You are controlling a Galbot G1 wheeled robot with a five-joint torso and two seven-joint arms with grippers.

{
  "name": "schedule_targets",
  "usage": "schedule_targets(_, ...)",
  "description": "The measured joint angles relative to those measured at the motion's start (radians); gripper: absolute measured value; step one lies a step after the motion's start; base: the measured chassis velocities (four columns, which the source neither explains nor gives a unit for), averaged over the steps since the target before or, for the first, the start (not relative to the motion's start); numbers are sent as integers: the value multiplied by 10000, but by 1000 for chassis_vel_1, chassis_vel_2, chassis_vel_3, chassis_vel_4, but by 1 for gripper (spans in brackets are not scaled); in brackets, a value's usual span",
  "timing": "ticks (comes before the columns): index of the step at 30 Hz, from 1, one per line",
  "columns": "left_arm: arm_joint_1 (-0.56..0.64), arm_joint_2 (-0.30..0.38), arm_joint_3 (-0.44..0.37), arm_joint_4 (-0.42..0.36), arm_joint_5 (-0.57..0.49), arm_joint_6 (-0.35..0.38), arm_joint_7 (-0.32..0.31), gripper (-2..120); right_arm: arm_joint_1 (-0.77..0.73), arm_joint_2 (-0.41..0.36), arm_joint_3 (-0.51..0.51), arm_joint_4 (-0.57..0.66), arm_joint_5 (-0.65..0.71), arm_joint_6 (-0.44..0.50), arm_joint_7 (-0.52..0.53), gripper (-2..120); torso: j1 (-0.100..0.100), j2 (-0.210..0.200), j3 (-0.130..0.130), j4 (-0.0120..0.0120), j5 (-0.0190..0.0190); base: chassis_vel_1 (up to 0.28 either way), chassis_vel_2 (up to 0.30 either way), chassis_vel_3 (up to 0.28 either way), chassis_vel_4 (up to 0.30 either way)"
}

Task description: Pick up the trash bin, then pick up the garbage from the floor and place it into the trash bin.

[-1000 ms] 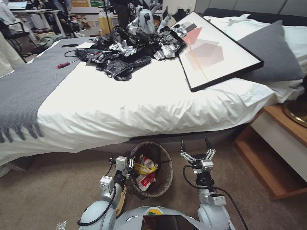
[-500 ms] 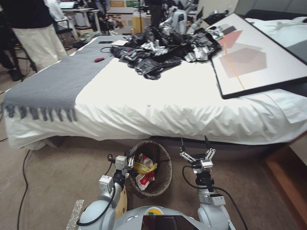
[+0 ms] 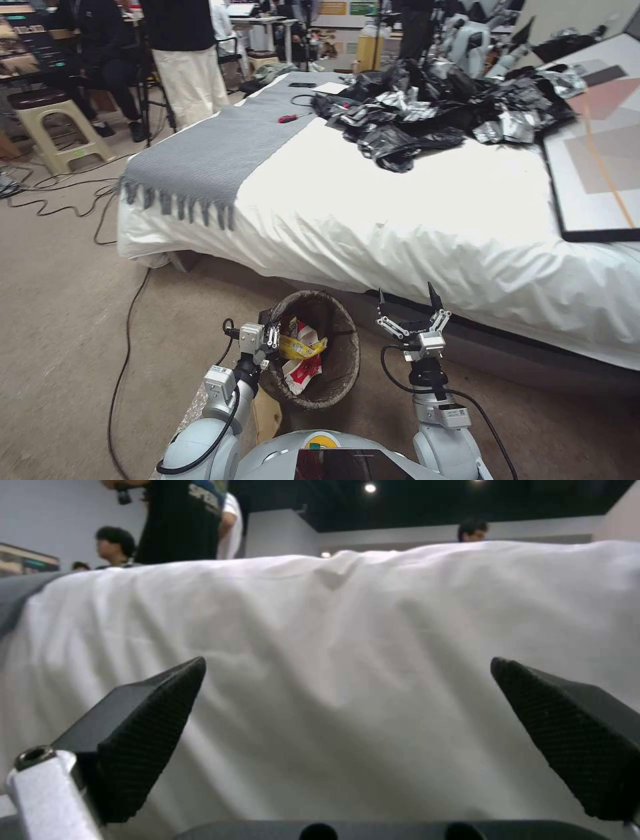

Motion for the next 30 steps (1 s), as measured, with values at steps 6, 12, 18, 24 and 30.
schedule_targets(6, 21, -14, 3, -50, 1, 0, 0, 8, 4, -15, 23, -13, -47, -18, 31, 100, 0, 0, 0, 2, 0, 133, 137, 131, 137)
schedule_targets(12, 261, -1, 164, -610, -23, 0, -6, 8, 55, 2, 38, -88, -59, -47, 27, 100, 0, 0, 1, 1, 0, 119, 120, 129, 128)
schedule_targets(18, 374, 4, 277, -1428, -89, -86, 23, 8, 75, 8, 48, -172, -63, -60, 10, 100, -1, 0, 1, 2, 1, 123, 125, 122, 127)
schedule_targets(24, 286, 29, -27, -1547, -211, -74, -127, 8, 94, 13, 43, -147, -100, -111, -31, 100, -1, 0, 1, 1, 0, 126, 132, 136, 124)
schedule_targets(30, 227, 16, -83, -1378, -226, -74, -193, 8, 58, -4, 37, -172, -131, -116, -38, 100, 0, 0, 1, 1, 0, 123, 117, 121, 124)
